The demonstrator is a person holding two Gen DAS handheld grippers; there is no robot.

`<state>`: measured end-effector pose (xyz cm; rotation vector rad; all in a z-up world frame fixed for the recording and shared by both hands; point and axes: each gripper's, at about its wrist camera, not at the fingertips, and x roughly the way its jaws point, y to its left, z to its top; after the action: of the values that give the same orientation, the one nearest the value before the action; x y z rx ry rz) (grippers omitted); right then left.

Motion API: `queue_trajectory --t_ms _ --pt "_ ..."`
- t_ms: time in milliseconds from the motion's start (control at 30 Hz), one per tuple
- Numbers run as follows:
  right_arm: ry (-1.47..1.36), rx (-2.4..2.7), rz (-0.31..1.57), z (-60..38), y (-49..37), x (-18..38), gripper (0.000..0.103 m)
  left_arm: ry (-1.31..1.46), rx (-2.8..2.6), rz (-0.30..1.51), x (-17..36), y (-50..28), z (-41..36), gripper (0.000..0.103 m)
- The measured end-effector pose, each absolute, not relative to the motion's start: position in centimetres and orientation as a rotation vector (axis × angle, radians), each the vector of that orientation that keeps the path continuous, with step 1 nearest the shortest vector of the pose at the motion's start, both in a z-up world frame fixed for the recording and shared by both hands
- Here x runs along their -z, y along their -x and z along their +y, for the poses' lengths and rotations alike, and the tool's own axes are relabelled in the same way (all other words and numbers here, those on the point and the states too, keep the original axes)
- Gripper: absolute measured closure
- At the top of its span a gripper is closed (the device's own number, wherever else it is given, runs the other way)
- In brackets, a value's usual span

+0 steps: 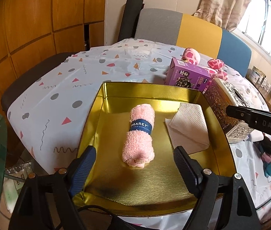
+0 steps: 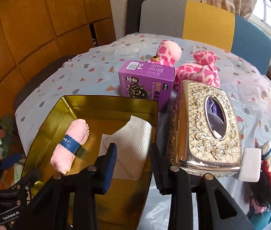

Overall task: Organize soft objects
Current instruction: 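Move the right tool back toward the white sponge beside the tissue box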

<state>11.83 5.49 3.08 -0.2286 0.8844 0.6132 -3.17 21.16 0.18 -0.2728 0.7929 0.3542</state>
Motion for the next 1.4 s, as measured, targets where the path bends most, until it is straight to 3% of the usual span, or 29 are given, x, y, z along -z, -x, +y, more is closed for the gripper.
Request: queue_trajectory --t_ms 500,633,967,1033,1300,1400 --pt "0.206 -0.561 0.809 1.2 -9.9 -4.1 0.062 0.189 -0.323 0.785 -0.9 3.0 18.2 0.019" --pt "0.181 -0.544 0.801 -0.7 -10.0 -4.0 0.049 0.161 -0.299 0.794 -0.8 2.7 17.1 0.019" --pt "0.128 -0.451 0.803 -6.1 -11.0 -3.6 0.046 0.087 -0.223 0.802 -1.0 1.9 13.6 0.019" --pt "0.119 -0.428 0.803 -7.4 -11.4 -3.4 0.036 0.067 -0.201 0.804 -1.1 1.6 12.6 0.019" --pt "0.071 -0.279 0.812 -14.4 -13.7 -3.2 0.023 -0.008 -0.088 0.825 -1.1 0.5 8.7 0.019" --pt "0.045 -0.195 0.814 -18.0 -14.8 -2.9 0.023 -0.039 -0.032 0.83 -1.0 0.2 7.0 0.009"
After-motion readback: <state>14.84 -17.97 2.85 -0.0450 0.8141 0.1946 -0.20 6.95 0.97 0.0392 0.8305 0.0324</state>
